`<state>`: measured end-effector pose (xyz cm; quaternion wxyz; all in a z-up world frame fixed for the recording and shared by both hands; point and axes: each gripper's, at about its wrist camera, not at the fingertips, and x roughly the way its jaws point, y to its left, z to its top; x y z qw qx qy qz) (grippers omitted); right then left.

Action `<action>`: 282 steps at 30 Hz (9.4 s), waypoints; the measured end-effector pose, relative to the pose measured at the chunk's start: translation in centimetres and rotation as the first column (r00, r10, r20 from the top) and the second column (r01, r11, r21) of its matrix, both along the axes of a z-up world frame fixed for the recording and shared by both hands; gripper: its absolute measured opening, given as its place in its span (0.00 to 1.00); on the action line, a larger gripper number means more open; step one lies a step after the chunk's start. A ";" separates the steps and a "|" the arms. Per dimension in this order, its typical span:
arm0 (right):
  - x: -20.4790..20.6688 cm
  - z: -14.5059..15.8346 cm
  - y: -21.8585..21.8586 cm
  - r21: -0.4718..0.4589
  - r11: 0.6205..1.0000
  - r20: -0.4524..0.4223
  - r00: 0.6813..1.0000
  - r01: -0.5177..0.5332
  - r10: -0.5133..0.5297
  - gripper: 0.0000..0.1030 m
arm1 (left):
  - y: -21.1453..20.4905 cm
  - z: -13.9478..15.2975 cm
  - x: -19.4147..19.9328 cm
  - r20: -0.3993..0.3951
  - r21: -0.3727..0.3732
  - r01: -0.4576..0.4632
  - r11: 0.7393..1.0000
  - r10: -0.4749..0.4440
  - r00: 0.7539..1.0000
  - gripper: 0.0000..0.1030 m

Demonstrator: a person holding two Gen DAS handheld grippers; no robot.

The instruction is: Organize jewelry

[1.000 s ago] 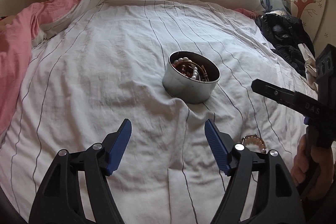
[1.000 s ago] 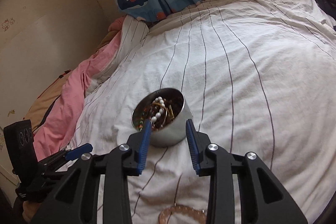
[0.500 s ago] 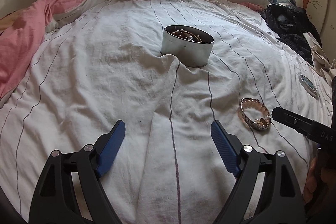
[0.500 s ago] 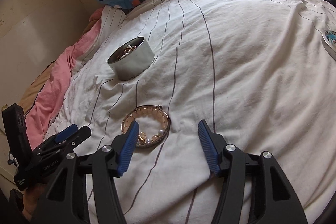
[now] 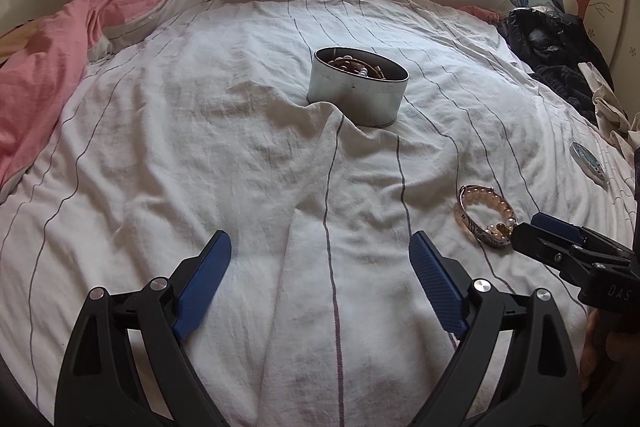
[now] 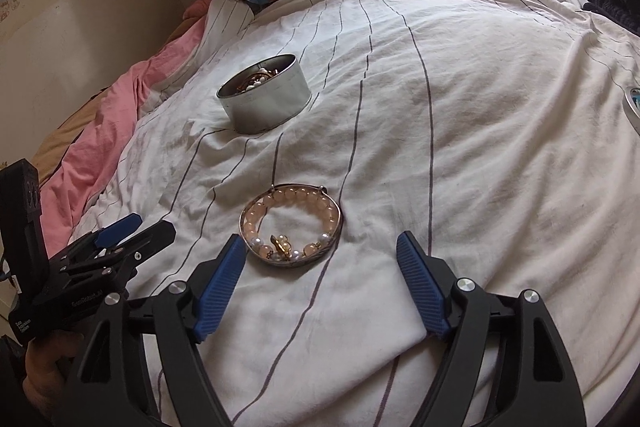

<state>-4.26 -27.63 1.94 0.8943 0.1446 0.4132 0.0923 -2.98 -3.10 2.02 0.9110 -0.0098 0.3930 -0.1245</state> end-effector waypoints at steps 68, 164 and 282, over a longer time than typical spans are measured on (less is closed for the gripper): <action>1.9 2.7 -1.2 -0.116 0.993 -0.037 0.999 -0.018 0.014 0.48 | -5.2 3.1 -0.2 0.074 0.031 0.214 0.976 -0.216 0.974 0.87; 5.7 4.2 1.5 -0.022 1.000 0.039 0.999 -0.022 0.022 0.53 | 0.3 3.0 3.5 -0.019 0.080 -0.013 0.997 0.014 1.000 0.93; -1.4 -0.1 3.1 -0.216 0.976 -0.010 0.999 0.036 -0.039 0.93 | -0.2 -1.6 0.4 -0.058 0.143 -0.022 0.989 0.030 0.998 0.93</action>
